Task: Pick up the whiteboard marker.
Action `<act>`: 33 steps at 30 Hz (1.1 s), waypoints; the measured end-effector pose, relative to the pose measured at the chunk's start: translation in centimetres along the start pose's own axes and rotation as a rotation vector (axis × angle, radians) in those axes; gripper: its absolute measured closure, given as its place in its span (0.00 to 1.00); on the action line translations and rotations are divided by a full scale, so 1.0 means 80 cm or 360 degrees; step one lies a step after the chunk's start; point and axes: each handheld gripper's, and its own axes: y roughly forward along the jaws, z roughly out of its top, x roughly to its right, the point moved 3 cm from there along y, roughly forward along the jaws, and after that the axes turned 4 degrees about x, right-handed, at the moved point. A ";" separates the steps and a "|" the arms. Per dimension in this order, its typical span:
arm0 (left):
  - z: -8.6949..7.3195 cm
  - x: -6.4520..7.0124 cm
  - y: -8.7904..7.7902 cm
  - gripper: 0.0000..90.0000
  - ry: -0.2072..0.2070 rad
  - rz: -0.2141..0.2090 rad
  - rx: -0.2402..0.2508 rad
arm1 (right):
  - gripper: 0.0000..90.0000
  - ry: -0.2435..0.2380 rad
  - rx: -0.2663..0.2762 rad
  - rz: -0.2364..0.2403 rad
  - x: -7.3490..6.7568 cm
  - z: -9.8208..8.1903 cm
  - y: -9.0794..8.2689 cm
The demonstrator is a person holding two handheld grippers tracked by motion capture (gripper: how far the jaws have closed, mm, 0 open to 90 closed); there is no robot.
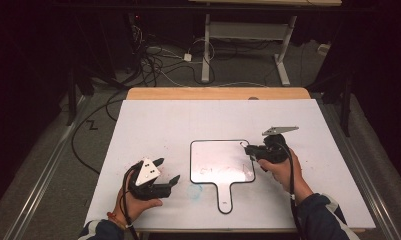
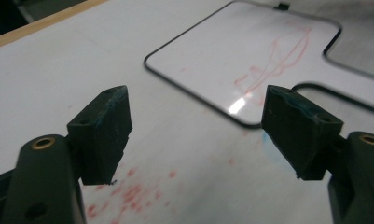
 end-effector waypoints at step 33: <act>0.092 0.081 0.132 0.57 -0.0290 -0.0480 0.0159 | 0.90 -0.0091 0.0477 0.0172 -0.098 0.013 -0.018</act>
